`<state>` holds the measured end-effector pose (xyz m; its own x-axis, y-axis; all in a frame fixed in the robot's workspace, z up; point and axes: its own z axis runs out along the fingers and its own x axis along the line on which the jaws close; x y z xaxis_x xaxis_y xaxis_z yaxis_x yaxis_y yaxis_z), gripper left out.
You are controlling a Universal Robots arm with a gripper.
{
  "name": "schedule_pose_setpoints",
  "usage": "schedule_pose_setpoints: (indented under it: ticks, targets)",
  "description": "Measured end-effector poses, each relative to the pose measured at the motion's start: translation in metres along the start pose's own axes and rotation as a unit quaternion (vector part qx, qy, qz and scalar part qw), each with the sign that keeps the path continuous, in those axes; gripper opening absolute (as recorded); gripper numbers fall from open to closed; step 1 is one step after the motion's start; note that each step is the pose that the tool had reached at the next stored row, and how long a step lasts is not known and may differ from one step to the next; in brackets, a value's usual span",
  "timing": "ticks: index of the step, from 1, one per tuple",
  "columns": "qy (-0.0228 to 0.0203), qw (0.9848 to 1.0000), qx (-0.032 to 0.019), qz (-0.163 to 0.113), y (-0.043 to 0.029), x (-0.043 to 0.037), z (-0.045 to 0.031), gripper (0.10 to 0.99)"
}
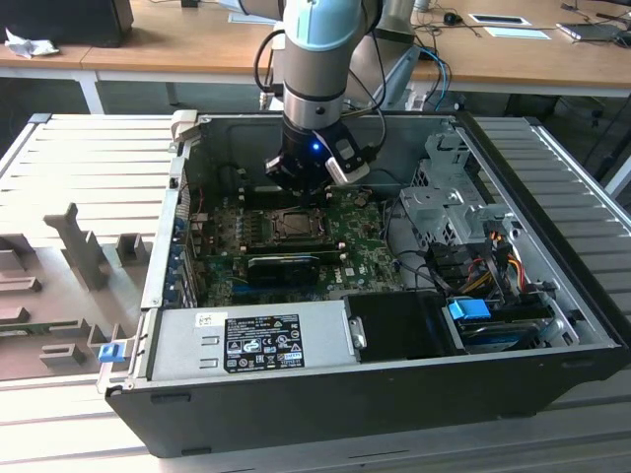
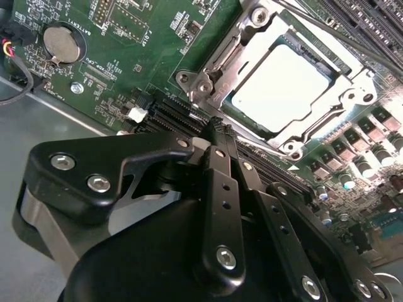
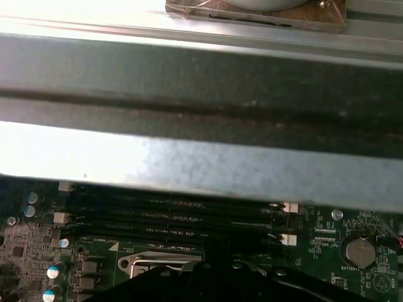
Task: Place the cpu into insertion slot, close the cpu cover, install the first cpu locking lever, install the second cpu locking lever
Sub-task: 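Install the first cpu locking lever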
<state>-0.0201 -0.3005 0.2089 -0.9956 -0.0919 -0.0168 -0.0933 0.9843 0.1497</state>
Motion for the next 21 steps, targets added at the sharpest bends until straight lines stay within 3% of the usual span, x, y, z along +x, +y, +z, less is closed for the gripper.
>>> schedule_pose_setpoints:
  ticks: [8,21]
  targets:
    - [0.0000,1.0000,0.0000,0.000,0.0032,-0.0017,0.0013,0.106]
    - [0.0001,1.0000,-0.0001,0.000,-0.0005,-0.0043,0.0058,0.106]
